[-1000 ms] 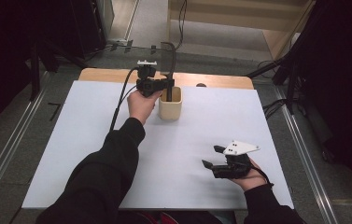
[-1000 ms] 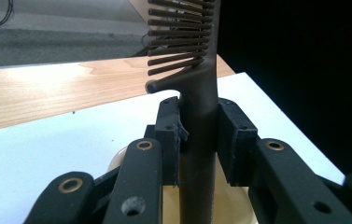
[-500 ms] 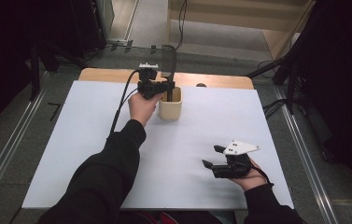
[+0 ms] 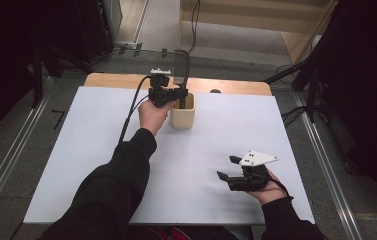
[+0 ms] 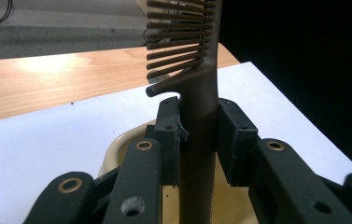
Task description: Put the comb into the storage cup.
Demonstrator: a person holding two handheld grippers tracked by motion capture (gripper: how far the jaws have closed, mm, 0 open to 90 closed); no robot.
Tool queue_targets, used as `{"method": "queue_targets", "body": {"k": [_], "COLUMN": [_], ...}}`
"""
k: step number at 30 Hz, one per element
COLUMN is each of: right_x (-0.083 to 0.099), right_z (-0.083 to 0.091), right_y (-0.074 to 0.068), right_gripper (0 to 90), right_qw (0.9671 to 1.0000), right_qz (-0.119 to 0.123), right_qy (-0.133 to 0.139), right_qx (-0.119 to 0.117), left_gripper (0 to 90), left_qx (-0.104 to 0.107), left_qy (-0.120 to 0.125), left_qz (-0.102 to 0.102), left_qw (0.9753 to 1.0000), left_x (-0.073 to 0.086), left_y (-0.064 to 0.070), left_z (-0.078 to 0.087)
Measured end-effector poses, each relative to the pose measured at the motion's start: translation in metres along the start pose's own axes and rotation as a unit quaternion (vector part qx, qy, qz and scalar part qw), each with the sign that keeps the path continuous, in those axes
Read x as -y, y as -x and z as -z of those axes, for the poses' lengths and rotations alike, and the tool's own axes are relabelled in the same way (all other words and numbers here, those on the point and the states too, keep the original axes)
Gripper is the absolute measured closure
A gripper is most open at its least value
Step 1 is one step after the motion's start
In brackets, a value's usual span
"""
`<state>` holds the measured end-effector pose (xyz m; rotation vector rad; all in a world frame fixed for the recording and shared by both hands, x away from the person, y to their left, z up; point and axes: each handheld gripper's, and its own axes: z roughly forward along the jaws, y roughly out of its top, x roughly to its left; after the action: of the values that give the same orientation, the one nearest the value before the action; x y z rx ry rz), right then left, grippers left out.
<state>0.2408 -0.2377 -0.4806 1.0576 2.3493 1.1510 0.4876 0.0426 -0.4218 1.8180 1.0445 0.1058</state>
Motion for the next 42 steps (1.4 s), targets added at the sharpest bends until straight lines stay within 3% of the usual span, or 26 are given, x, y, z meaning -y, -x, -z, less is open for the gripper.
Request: {"method": "queue_targets", "body": {"k": [4,7,10,19,33,42], "right_x": [0.0,0.0,0.0,0.0,0.0,-0.001], "right_z": [-0.001,0.0,0.0,-0.001,-0.001,-0.002], "right_y": [0.0,-0.001,0.0,0.0,0.0,0.001], "right_gripper": [26.6,26.6,26.6,26.6,26.6,26.6], "right_qw": [1.0,1.0,1.0,1.0,1.0,1.0], "right_qz": [0.003,0.001,0.002,0.003,0.002,0.002], "right_qy": [0.0,-0.001,0.001,-0.001,-0.001,-0.001], "right_qx": [-0.002,-0.001,0.001,-0.001,0.002,0.002], "left_gripper": [67.5,49.4,40.1,37.6,36.3,34.9], "left_qx": [0.002,-0.017,-0.002,0.024,0.038,0.057], "left_qy": [0.004,0.018,0.031,0.016,0.0,-0.035], "left_qz": [-0.005,-0.006,0.005,0.031,0.03,0.025], "left_qw": [1.0,0.9997,0.9995,0.9991,0.9988,0.9974], "left_x": [-0.001,-0.006,-0.01,-0.012,-0.004,0.006], "left_y": [0.0,0.001,-0.004,-0.011,-0.015,-0.015], "left_z": [0.003,0.013,0.023,0.037,0.054,0.056]}}
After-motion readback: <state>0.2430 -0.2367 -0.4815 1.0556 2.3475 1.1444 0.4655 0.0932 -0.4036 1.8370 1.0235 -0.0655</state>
